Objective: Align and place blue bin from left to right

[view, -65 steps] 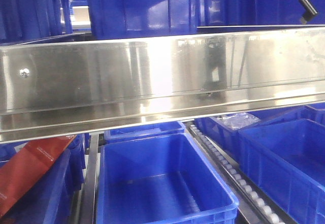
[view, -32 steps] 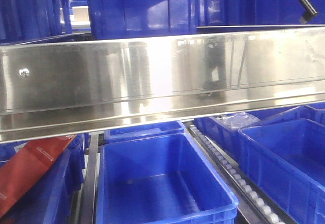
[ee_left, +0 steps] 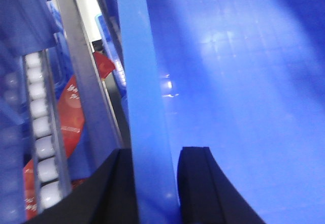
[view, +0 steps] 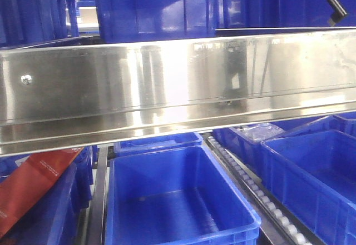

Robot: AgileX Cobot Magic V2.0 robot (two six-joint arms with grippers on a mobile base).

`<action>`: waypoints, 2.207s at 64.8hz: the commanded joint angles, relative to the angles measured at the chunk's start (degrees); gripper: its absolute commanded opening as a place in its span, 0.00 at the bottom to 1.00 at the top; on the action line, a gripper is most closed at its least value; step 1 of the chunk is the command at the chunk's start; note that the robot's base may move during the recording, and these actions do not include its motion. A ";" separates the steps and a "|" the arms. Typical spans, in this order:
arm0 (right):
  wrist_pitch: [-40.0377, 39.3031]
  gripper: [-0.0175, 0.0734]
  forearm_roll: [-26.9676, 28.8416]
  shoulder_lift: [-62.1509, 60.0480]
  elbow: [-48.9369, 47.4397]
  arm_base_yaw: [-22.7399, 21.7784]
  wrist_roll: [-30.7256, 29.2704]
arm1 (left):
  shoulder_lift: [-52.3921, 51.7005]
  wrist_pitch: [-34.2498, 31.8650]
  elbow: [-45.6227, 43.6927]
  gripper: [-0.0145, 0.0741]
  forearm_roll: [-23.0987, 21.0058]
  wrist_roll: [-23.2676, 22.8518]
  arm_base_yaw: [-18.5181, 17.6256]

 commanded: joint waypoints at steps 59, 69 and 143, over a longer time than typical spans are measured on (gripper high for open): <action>-16.00 0.31 3.53 13.77 -1.30 -9.16 -9.52 | 9.28 -11.09 -1.04 0.15 -6.46 -8.04 -0.53; -15.76 0.46 3.53 13.98 -1.30 -9.35 -9.52 | 9.49 -11.04 -1.04 0.29 -5.86 -8.04 -0.53; -8.54 0.11 6.01 -5.51 9.05 -9.58 -9.52 | -4.13 -3.46 -2.71 0.17 -3.32 0.07 -1.28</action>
